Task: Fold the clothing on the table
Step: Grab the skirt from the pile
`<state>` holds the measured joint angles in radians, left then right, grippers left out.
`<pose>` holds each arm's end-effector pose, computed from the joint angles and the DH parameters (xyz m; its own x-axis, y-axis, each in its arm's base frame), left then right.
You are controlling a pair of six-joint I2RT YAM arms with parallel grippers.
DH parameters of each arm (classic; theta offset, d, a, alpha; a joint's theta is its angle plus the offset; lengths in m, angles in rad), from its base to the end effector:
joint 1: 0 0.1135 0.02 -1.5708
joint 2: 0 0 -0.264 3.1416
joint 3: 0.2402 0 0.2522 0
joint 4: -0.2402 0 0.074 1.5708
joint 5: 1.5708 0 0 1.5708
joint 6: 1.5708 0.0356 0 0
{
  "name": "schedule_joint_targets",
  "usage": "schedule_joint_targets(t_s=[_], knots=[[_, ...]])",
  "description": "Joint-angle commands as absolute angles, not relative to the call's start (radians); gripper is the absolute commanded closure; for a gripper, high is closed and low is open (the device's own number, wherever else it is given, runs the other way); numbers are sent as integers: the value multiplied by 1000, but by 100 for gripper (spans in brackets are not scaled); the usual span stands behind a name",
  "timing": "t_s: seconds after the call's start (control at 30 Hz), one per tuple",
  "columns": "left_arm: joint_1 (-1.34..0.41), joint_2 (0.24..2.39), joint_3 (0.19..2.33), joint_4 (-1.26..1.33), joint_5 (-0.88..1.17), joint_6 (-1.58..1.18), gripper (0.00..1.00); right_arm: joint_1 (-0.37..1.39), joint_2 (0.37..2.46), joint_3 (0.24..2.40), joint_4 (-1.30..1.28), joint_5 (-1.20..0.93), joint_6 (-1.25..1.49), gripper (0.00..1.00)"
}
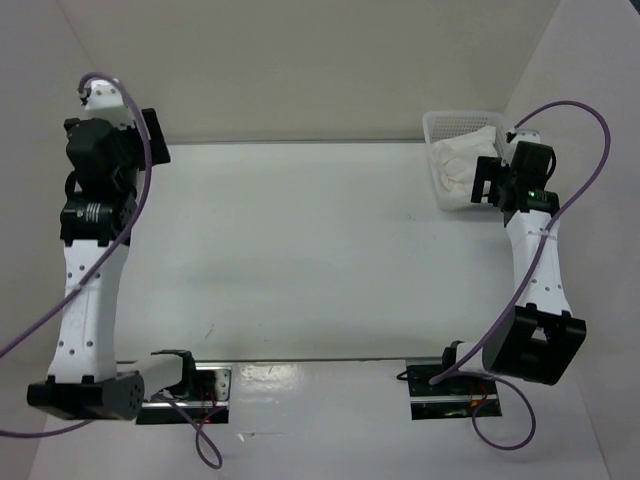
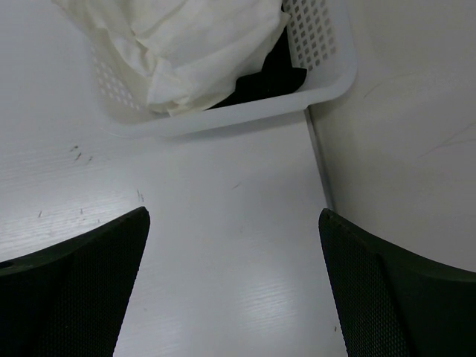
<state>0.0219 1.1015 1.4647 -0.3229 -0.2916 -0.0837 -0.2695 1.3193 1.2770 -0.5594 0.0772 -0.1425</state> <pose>0.2160 0.0150 0.4964 0.0659 -0.0786 -0.9947 -0.3037 0.9480 -0.0951 0.2806 -0.0804 0.3568 -0.5865 0.0151 -0.8098 0.2460 0.9559 -0.1603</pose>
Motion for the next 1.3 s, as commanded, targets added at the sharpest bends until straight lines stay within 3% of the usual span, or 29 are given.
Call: schedule_joint_targets(t_s=[0.0,0.27,0.33,0.53,1.0,1.1,1.13,1.17,1.2,1.27], knots=[[49,1233,1621,-725,-290,1,0,-252,1362,1333,-540,131,-201,2],[97,1589,1704,-867,-270,-15,0,-252,1625,1581,-618,-30,-141,2],[106,1615,1691,-850,-162,-15,0,-252,1686,1643,-643,-43,-126,2],[117,1533,1485,-617,-58,-15,0,-206,1893,1819,-689,1,-135,2],[124,1474,1428,-607,-130,-9,0,-206,2235,1953,-612,77,-153,4],[124,1454,1408,-607,-140,-9,0,-206,2253,1953,-585,101,-153,20],[124,1442,1399,-607,-140,-9,0,-206,2253,1953,-584,101,-153,31],[124,1430,1399,-607,-140,0,0,-206,2253,1953,-584,101,-153,73],[124,1421,1388,-607,-140,0,0,-206,2253,1966,-584,116,-153,97],[124,1420,1388,-607,-150,0,0,-206,2203,1967,-584,126,-153,100]])
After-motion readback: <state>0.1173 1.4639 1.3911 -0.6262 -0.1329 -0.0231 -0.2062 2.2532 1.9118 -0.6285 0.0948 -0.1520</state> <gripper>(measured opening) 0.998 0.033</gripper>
